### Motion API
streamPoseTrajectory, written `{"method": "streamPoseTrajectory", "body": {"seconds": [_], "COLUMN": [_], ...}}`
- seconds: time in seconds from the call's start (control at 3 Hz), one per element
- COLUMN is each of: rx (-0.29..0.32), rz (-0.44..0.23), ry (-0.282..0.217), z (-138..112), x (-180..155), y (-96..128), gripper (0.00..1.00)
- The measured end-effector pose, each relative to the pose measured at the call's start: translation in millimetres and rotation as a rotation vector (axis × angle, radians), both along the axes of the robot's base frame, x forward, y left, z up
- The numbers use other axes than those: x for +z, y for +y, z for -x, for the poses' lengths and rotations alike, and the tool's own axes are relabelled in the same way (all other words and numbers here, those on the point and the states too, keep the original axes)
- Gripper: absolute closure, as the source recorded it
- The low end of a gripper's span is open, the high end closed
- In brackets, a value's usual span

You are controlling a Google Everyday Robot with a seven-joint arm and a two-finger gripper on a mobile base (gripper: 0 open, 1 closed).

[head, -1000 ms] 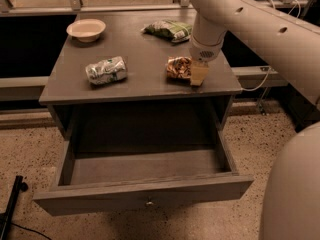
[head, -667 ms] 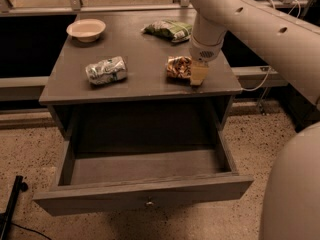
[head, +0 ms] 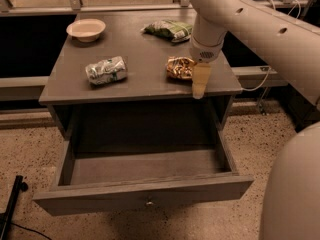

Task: Pick orange can from top drawer and place on counter

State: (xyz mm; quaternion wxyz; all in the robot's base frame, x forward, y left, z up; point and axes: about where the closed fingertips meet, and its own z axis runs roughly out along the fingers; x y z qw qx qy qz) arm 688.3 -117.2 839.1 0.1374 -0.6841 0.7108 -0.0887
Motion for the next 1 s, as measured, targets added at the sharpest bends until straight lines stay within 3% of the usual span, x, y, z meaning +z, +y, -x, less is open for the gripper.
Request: {"method": "streamPoseTrajectory", "body": {"seconds": [0.33, 0.67, 1.0], "rx": [0.027, 0.024, 0.024], "rz": [-0.025, 0.003, 0.003], "ry": [-0.040, -0.141, -0.141], "z": [6, 28, 28], "x": [6, 33, 33], "y": [-2, -20, -20], "gripper": [0.00, 0.00, 0.00]}}
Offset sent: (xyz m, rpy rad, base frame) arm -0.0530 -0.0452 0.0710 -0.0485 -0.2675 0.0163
